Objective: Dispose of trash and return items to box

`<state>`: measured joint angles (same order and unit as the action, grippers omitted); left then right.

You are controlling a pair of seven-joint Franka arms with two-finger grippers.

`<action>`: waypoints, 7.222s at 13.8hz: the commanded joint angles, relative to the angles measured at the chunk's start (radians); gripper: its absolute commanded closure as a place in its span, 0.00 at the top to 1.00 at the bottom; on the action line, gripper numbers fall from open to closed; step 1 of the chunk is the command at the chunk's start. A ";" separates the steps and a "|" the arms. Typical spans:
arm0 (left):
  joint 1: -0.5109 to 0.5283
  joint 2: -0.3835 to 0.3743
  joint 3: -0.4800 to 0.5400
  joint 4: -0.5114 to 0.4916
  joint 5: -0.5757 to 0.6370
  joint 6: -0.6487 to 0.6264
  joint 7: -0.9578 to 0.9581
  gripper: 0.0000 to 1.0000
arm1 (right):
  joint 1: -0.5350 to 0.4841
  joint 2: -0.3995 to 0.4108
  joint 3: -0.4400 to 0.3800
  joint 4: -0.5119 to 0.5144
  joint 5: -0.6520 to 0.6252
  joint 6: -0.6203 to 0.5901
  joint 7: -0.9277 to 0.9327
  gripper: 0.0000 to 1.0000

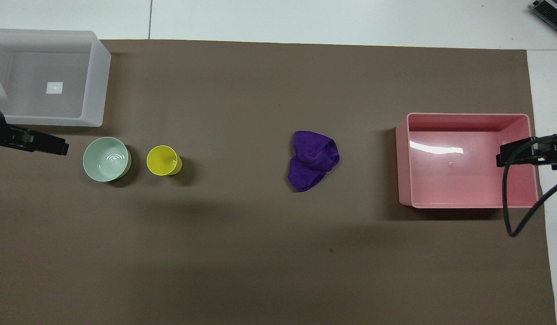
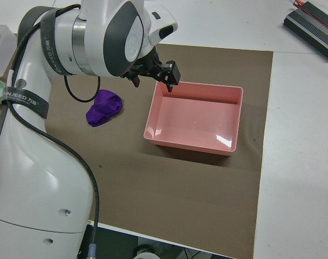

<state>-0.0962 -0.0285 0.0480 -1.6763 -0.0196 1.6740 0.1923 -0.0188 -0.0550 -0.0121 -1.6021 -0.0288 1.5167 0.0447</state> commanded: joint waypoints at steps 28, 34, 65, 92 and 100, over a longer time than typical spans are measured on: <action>0.029 -0.091 -0.004 -0.393 0.017 0.429 -0.010 1.00 | 0.408 0.340 0.011 -0.294 0.092 0.830 0.282 1.00; 0.070 0.050 -0.004 -0.514 0.015 0.734 -0.010 1.00 | 0.447 0.443 0.011 -0.321 0.089 0.964 0.277 1.00; 0.173 0.370 -0.004 0.050 0.004 0.685 -0.008 0.00 | -0.136 0.113 -0.002 -0.341 0.076 0.621 -0.192 0.00; 0.170 0.333 -0.011 0.031 0.017 0.548 0.013 1.00 | -0.029 0.073 0.015 -0.316 0.063 0.523 -0.026 1.00; -0.092 0.102 -0.011 -0.331 0.017 0.609 -0.145 1.00 | -0.032 0.037 0.023 -0.012 0.026 0.142 -0.028 1.00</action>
<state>-0.1463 0.1357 0.0199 -1.8686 -0.0196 2.1724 0.0944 -0.0345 -0.0095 -0.0023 -1.6505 0.0128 1.7063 0.0026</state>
